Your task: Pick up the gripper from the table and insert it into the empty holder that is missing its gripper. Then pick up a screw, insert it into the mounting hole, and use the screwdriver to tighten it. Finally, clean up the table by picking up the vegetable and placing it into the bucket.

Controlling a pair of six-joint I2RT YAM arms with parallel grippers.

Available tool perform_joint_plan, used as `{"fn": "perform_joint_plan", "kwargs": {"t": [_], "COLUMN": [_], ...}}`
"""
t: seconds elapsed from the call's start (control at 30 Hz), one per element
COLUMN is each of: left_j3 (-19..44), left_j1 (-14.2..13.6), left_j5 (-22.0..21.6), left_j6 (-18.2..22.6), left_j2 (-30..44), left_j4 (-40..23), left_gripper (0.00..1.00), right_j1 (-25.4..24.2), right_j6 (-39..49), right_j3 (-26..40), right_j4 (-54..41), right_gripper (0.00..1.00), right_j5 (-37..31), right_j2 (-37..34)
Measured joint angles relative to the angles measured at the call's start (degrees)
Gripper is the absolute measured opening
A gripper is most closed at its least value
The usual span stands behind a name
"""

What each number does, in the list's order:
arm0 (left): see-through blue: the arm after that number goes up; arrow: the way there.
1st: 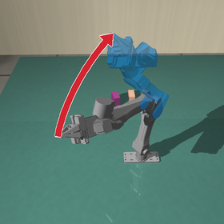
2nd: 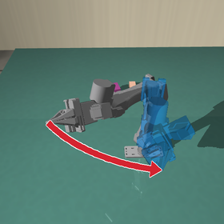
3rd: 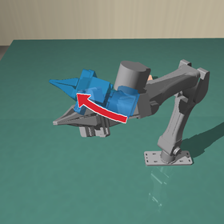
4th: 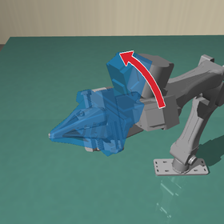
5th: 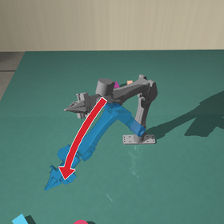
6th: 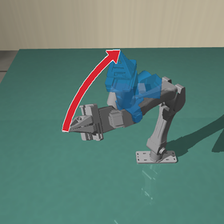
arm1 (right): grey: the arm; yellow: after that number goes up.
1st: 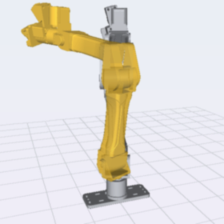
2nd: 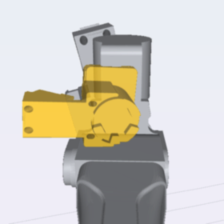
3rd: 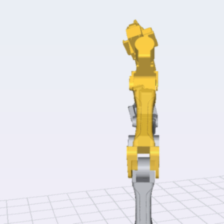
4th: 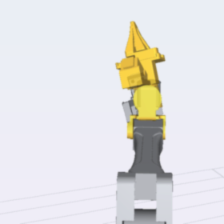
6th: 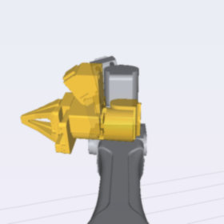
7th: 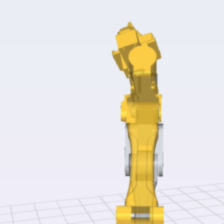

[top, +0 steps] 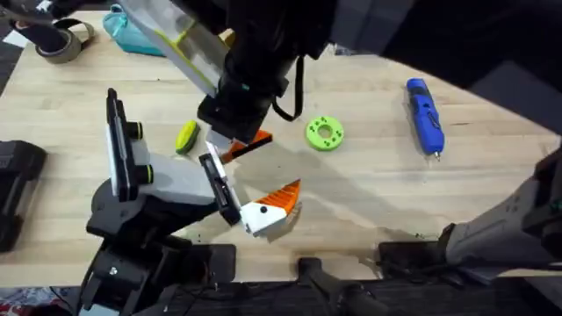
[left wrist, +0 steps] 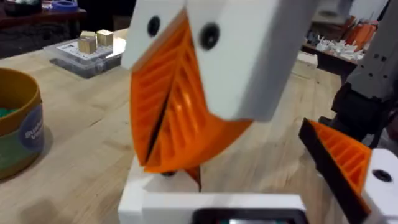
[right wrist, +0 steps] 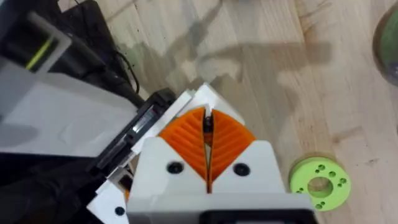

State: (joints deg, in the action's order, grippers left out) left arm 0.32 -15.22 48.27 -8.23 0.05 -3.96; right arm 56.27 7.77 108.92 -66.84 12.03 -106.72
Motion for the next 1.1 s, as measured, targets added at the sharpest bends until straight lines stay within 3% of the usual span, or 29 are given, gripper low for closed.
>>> {"fn": "perform_joint_plan", "kwargs": {"t": [0.77,0.87,1.0,1.03,1.1], "left_j3": [0.0,0.0,0.0,0.0,0.0], "left_j1": [0.0,0.0,0.2,0.2,0.2], "left_j5": [0.4,0.2,-0.1,-0.1,-0.1], "left_j6": [-0.2,-0.4,-0.6,-0.6,-0.6], "left_j2": [0.0,0.0,0.0,0.0,0.0], "left_j4": [0.0,0.0,0.0,0.0,0.0], "left_gripper": [0.986,0.986,0.986,0.986,0.986], "right_j1": [0.1,0.3,-0.5,-0.9,-1.2], "right_j6": [0.0,0.1,0.2,0.3,0.4], "right_j3": [0.1,0.1,0.3,0.3,0.4], "right_j4": [-1.5,-1.6,-2.1,-2.1,-2.2], "right_gripper": [0.031,0.308,0.869,0.959,0.993], "right_j5": [-0.1,0.4,-2.0,-2.3,-2.4], "right_j2": [-0.3,-0.3,-0.3,-0.3,-0.3]}}
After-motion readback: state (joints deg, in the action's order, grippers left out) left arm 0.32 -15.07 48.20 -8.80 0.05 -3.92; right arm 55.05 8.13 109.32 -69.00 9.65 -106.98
